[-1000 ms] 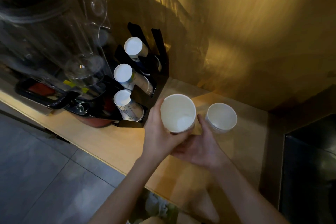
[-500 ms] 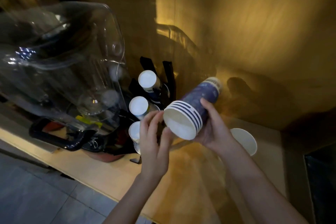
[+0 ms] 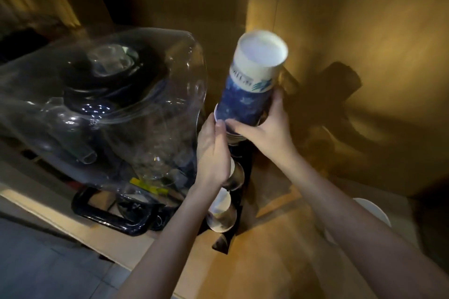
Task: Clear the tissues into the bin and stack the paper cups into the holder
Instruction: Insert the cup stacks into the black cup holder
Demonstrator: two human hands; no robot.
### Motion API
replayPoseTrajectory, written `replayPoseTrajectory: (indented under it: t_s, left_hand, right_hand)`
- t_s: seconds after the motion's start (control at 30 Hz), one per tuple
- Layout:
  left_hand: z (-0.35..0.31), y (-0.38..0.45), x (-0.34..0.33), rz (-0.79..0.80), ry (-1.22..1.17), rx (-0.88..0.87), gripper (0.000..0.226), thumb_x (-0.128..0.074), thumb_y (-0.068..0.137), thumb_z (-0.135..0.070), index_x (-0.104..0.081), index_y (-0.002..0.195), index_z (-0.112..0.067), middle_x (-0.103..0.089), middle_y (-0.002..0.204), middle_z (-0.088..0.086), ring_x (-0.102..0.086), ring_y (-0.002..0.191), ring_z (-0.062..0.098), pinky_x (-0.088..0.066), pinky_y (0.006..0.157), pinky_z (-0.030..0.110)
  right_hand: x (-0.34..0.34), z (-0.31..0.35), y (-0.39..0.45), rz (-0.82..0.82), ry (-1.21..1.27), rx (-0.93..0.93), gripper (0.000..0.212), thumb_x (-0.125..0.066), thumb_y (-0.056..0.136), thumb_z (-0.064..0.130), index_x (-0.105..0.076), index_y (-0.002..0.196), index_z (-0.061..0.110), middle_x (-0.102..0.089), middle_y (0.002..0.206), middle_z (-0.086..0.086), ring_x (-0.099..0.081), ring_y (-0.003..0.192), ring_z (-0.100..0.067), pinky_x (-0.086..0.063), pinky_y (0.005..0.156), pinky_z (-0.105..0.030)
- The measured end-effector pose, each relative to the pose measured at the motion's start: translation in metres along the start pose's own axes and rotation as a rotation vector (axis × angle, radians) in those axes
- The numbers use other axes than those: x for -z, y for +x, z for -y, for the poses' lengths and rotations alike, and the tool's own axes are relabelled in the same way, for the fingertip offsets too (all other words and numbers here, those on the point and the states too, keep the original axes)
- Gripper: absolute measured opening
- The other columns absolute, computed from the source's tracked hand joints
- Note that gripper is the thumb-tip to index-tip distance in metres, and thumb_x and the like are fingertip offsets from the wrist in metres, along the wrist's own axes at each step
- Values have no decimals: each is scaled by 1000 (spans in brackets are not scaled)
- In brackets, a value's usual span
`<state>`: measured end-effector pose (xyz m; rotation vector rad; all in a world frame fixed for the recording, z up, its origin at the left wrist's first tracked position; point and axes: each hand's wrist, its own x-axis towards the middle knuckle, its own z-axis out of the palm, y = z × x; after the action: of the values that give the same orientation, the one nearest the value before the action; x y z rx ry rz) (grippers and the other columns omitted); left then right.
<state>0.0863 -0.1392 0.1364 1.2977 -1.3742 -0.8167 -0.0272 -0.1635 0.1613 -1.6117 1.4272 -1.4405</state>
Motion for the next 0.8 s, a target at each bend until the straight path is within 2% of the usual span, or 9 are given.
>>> replayPoseTrajectory:
  t_s: [0.07,0.2,0.27,0.37,0.43,0.57,0.63,0.7,0.8]
  left_hand:
    - [10,7,-1,24,-118,54,46,-18,93,-45,-48,123,-27,-49,135,-6,-44,121,-8,-30,110,19]
    - [25,18,-5,87,-199,81,75,-22,82,-69,-27,142,-23,-36,150,3,-32,139,15,-25,116,46]
    - [29,18,-5,106,-165,78,79,-21,81,-74,-22,143,-25,-30,153,4,-26,142,18,-23,117,48]
    - [23,19,-2,115,-154,133,75,-16,83,-63,-16,146,-22,-22,156,2,-19,143,12,-17,120,42]
    - [20,22,-1,123,-138,146,71,-15,84,-54,-15,146,-19,-20,156,2,-17,143,11,-15,121,39]
    - [23,30,-1,188,-99,194,73,-14,83,-64,-32,141,-23,-36,150,2,-29,140,16,-19,119,42]
    - [25,31,-2,220,-58,208,69,-13,86,-62,-43,133,-22,-45,144,3,-36,136,19,-22,117,43]
    - [23,29,-3,220,-33,186,74,-14,82,-64,-41,136,-20,-43,145,3,-35,136,17,-20,118,44]
    - [15,22,-2,157,-115,134,64,-19,89,-56,-34,140,-20,-41,145,-1,-34,134,12,-24,114,30]
  right_hand:
    - [-8,-4,3,41,-48,5,102,-86,56,31,-27,137,13,-47,138,-3,-44,125,-11,-41,105,-32]
    - [-16,-14,6,78,-88,-12,101,-86,55,35,-28,136,16,-47,139,-6,-45,129,-21,-43,105,-45]
    - [-16,-17,8,84,-105,4,99,-86,56,34,-29,135,15,-49,138,-6,-47,127,-20,-43,104,-40]
    - [-15,-19,13,76,-117,4,100,-86,57,30,-27,137,12,-49,138,-7,-46,126,-16,-39,97,-22]
    - [-15,-21,16,70,-112,-14,100,-85,58,30,-26,137,12,-48,138,-6,-45,122,-9,-36,93,-15]
    - [-10,-30,19,62,-92,-20,97,-86,58,27,-28,135,13,-50,131,0,-42,114,-2,-36,86,-1]
    - [-8,-38,18,90,-108,-40,98,-87,57,26,-28,134,12,-51,130,0,-44,113,-3,-39,88,-8]
    - [-9,-46,15,143,-129,-48,100,-87,56,25,-28,135,13,-51,134,-4,-44,116,-5,-40,92,-19]
    - [-16,-56,12,231,-193,-63,99,-86,58,19,-25,136,15,-47,136,-7,-43,117,-9,-35,89,-16]
